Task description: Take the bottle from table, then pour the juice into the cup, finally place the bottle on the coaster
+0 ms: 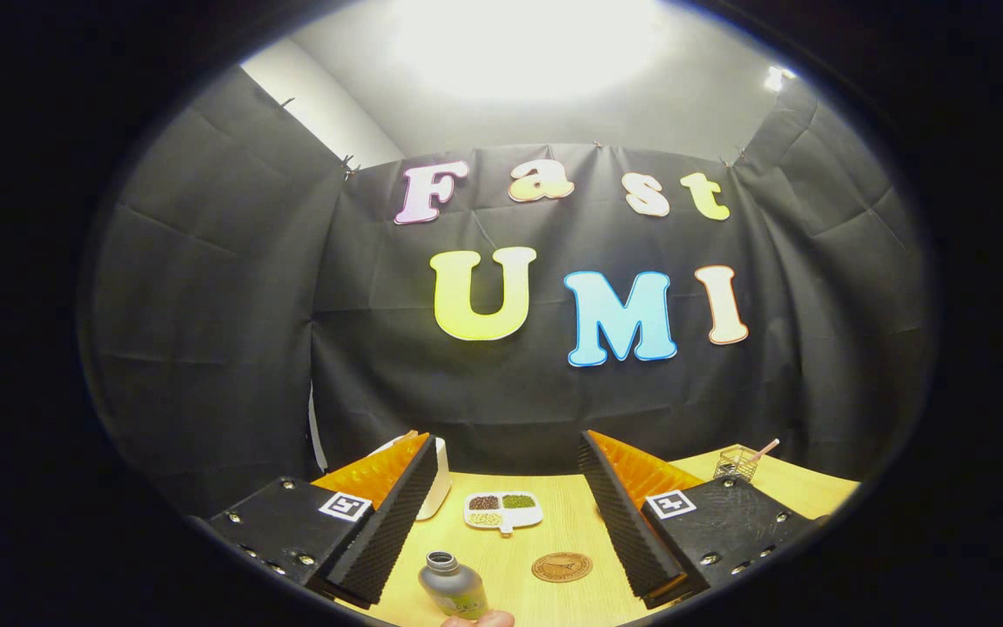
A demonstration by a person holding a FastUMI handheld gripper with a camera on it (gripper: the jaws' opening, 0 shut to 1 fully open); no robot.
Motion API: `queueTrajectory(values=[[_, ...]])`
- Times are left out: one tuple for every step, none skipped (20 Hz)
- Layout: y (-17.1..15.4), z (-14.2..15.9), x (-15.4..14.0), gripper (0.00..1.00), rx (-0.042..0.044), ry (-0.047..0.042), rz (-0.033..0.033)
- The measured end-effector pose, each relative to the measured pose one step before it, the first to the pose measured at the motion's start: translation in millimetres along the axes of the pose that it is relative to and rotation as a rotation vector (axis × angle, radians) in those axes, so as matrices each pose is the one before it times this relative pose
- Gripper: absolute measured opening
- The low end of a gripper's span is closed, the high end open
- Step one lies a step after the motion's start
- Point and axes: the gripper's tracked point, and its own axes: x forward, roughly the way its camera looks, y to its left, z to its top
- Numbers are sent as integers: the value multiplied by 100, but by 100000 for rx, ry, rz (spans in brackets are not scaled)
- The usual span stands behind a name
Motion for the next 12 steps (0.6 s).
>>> queueTrajectory(values=[[134,-27,-19,99,-718,-271,-1],[150,73,-30,99,-327,-370,226],[166,131,110,99,99,-362,371],[237,-108,66,99,322,-485,391],[219,-142,127,99,445,-135,392],[123,-324,-15,99,110,145,-159],[38,-192,53,99,-556,-109,-496],[268,-222,46,99,-648,-106,68],[325,-449,106,99,-65,450,489],[268,-752,138,99,320,769,424],[288,-627,105,99,377,1050,210],[255,-638,69,99,351,1098,151]])
